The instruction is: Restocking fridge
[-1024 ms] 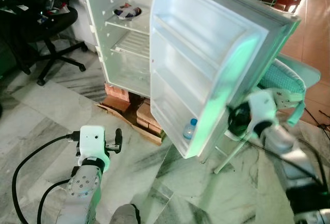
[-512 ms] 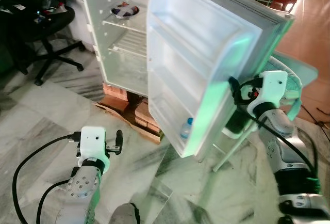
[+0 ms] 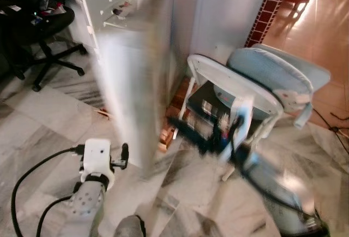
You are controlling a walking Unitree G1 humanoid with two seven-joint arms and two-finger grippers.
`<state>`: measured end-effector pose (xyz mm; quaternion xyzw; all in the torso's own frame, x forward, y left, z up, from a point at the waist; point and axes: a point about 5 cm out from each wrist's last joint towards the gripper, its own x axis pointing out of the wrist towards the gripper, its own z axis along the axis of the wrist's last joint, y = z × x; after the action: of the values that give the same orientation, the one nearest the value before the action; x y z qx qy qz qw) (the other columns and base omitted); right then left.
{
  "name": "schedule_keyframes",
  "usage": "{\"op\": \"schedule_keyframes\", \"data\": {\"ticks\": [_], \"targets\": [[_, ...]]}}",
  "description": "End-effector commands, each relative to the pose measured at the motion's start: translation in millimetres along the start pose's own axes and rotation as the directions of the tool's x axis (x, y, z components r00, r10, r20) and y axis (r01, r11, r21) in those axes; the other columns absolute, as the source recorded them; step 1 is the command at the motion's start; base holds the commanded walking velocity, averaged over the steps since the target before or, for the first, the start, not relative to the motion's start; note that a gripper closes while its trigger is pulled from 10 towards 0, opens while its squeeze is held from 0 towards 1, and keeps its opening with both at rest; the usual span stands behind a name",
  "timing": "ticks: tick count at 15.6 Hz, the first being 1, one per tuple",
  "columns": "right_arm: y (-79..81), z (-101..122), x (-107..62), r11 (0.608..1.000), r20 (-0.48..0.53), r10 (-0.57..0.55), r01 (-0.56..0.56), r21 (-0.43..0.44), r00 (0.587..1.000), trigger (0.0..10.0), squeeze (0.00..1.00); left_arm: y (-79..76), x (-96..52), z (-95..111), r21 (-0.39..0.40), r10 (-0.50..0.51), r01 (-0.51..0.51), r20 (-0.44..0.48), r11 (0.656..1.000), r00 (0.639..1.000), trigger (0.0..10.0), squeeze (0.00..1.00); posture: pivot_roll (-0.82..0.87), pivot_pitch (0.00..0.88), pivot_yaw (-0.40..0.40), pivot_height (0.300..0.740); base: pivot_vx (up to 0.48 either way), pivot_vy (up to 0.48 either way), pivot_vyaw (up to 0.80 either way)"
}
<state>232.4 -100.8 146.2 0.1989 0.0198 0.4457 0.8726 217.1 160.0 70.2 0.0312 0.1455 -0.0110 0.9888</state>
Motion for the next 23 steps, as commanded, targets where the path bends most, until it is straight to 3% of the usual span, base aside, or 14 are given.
{"op": "schedule_keyframes", "data": {"ticks": [1, 2, 3, 5, 6, 8, 10, 11, 12, 13, 15, 17, 18, 23], "targets": [[0.0, -7, 2.6, 0.998, -0.041, -0.021, 0.018, -0.064, 0.999, 10.0, 0.0, 1.4, -0.2, 4, -0.005, 0.008, -0.008, 0.027, 1.0, 1.0, 10.0, 0.0, 0.19, 0.095, -0.051, 0.74, 0.0, 0.0, 0.0], [-2.6, -11, 1.8, 0.994, -0.059, -0.05, 0.044, -0.098, 0.997, 10.0, 0.0, 1.2, 0.1, 5, -0.001, 0.006, -0.006, 0.034, 1.0, 0.999, 10.0, 0.0, 0.18, 0.092, -0.05, 0.74, 0.0, 0.0, 0.0], [-14.1, -21, -1.1, 0.971, -0.098, -0.17, 0.15, -0.184, 0.98, 10.0, 0.0, -0.7, 2.6, 11, 0.006, 0.008, -0.009, 0.067, 1.0, 0.998, 10.0, 0.0, 0.18, 0.09, -0.054, 0.74, 0.0, 0.0, 0.0], [-28.1, -17, -3.0, 0.916, -0.046, -0.326, 0.304, -0.262, 0.944, 10.0, 0.0, -1.6, 6.8, 19, 0.001, 0.018, -0.018, 0.104, 1.0, 0.994, 10.0, 0.0, 0.18, 0.091, -0.062, 0.74, 0.0, 0.0, 0.0], [-39.1, -12, -4.4, 0.85, 0.024, -0.449, 0.435, -0.297, 0.893, 10.0, 0.0, -3.9, 11.9, 24, 0.015, -0.007, 0.005, 0.126, 1.0, 0.992, 10.0, 0.0, 0.18, 0.092, -0.065, 0.74, 0.0, 0.48, 0.0], [-49.5, -5, -5.1, 0.785, 0.088, -0.517, 0.513, -0.347, 0.851, 10.0, 0.0, -5.5, 18.7, 37, 0.052, -0.037, 0.027, 0.206, 0.998, 0.978, 10.0, 0.0, 0.17, 0.081, -0.059, 0.74, 0.0, 0.48, 0.0], [-64.0, -1, -9.3, 0.701, 0.143, -0.617, 0.623, -0.349, 0.774, 10.0, 0.0, -6.4, 22.0, 46, 0.099, -0.058, 0.033, 0.262, 0.995, 0.963, 10.0, 0.0, 0.16, 0.062, -0.051, 0.74, 0.0, 0.48, 0.0], [-66.8, -4, -9.3, 0.687, 0.137, -0.639, 0.642, -0.34, 0.757, 10.0, 0.0, -6.0, 22.7, 47, 0.098, -0.057, 0.032, 0.266, 0.995, 0.962, 10.0, 0.0, 0.16, 0.063, -0.049, 0.74, 0.0, 0.48, 0.0], [-68.8, -1, -10.5, 0.631, 0.177, -0.667, 0.675, -0.381, 0.723, 10.0, 0.0, -7.3, 22.8, 47, 0.1, -0.066, 0.04, 0.273, 0.994, 0.96, 10.0, 0.0, 0.16, 0.074, -0.052, 0.74, 0.0, 0.48, 0.0], [-72.6, -2, -16.1, 0.592, 0.195, -0.698, 0.709, -0.383, 0.689, 10.0, 0.0, -6.6, 19.5, 45, 0.033, -0.064, 0.057, 0.291, 0.998, 0.954, 10.0, 0.0, 0.15, 0.082, -0.046, 0.74, 0.0, 0.48, 0.0], [-79.9, -4, -32.6, 0.511, 0.233, -0.77, 0.792, -0.334, 0.594, 10.0, 0.0, -3.9, 16.9, 41, 0.024, -0.065, 0.061, 0.286, 0.998, 0.956, 10.0, 0.0, 0.15, 0.065, -0.042, 0.74, 0.0, 0.48, 0.0], [-81.2, -7, -38.0, 0.499, 0.229, -0.785, 0.807, -0.317, 0.575, 10.0, 0.0, -5.8, 18.2, 43, 0.075, -0.083, 0.063, 0.304, 0.995, 0.949, 10.0, 0.0, 0.15, 0.049, -0.039, 0.74, 0.0, 0.48, 0.0], [-79.0, -4, -37.4, 0.513, 0.257, -0.77, 0.805, -0.297, 0.585, 10.0, 0.0, -5.8, 19.6, 44, 0.08, -0.084, 0.063, 0.309, 0.995, 0.947, 10.0, 0.0, 0.15, 0.045, -0.038, 0.74, 0.0, 0.48, 0.0], [-82.2, -1, -32.5, 0.519, 0.263, -0.754, 0.791, -0.323, 0.602, 10.0, 0.0, -6.2, 22.8, 44, 0.065, -0.088, 0.071, 0.309, 0.995, 0.947, 10.0, 0.0, 0.15, 0.036, -0.043, 0.74, 0.0, 0.48, -0.16]]}}
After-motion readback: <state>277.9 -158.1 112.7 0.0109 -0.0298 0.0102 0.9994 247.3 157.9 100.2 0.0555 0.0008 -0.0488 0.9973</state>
